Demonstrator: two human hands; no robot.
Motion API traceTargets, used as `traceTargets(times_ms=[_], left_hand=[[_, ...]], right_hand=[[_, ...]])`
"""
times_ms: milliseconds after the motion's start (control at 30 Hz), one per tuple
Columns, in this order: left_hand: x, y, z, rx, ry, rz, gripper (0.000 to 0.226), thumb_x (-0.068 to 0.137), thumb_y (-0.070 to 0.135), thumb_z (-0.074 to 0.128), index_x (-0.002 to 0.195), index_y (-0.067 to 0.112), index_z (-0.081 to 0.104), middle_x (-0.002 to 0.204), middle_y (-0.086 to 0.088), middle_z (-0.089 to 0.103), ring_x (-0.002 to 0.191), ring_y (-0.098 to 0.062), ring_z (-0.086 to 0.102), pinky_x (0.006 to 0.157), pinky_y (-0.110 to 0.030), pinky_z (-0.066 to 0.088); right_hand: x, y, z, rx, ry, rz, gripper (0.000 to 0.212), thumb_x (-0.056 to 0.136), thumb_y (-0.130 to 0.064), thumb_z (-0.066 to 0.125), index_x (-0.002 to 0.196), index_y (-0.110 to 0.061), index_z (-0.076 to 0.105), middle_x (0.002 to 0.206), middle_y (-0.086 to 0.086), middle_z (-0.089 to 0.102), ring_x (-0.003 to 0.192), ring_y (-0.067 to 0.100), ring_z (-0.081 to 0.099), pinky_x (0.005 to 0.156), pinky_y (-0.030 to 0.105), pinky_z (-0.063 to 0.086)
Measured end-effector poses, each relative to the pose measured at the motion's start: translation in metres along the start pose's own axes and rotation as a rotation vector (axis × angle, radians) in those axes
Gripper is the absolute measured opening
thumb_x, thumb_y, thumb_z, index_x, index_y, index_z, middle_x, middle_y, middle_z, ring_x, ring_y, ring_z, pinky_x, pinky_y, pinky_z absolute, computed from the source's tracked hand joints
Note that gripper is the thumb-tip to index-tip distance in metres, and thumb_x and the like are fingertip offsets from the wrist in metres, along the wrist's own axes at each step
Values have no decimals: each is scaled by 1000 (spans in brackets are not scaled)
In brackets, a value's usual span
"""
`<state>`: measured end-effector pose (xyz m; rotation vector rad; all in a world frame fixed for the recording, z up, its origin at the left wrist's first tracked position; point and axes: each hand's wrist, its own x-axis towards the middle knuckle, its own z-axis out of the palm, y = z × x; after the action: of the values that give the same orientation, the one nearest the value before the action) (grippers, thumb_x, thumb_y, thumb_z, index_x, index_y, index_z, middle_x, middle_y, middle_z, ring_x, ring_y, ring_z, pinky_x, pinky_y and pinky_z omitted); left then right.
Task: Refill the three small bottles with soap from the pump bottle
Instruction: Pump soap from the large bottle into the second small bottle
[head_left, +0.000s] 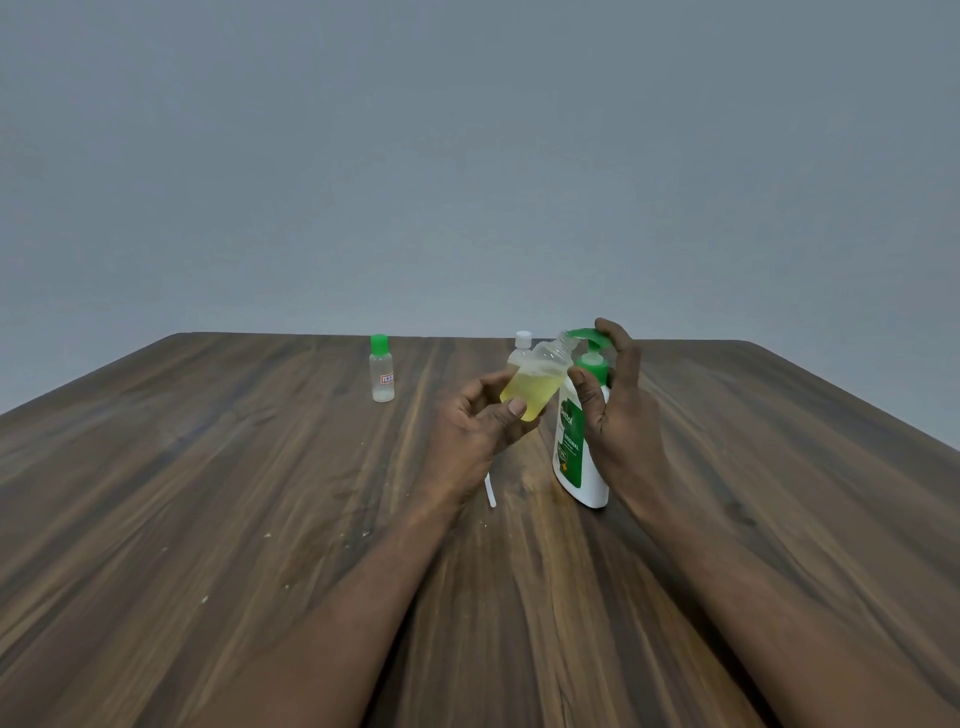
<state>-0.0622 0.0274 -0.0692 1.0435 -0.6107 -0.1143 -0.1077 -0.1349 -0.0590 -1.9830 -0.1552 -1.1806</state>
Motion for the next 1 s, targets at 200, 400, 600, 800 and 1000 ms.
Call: traceTargets(times_ms=[200,400,600,800,1000], left_hand=[[-3,-8,4,-35,-24,-91,37,94,2,64,129,-3,53,130,-23,64,119,-38,66,93,-38,59],[-4,-9,4,-31,-26,-105,39,93,4,65,130,0,53,132,-23,63,120,-38,66,98,-43,57],[-1,3,-1,25,-13,-3,29,94,0,65,122,7,62,122,-15,69,114,-34,68,90,-35,61],[0,11,-7,59,-1,42,32,85,19,69,117,19,70,117,-9,75,109,-35,71,91,-36,59],[0,8,-10,81,1,45,33,85,20,70,118,22,72,117,-7,76,111,-34,71,88,-33,60]], right_hand=[[1,0,1,12,-22,7,45,100,-42,50,141,-42,30,108,-45,57,89,-17,61,66,-1,42],[1,-3,1,19,-16,10,46,97,-49,48,140,-45,31,107,-43,59,88,-15,63,66,0,42],[1,-2,0,10,-9,13,45,99,-41,51,139,-43,31,109,-45,57,89,-17,62,67,-1,41],[1,-1,0,2,0,10,43,99,-40,51,138,-38,34,111,-25,61,92,-17,60,70,0,40],[0,1,1,-5,-3,5,46,97,-42,50,135,-19,39,104,-6,65,84,-16,61,67,2,41]])
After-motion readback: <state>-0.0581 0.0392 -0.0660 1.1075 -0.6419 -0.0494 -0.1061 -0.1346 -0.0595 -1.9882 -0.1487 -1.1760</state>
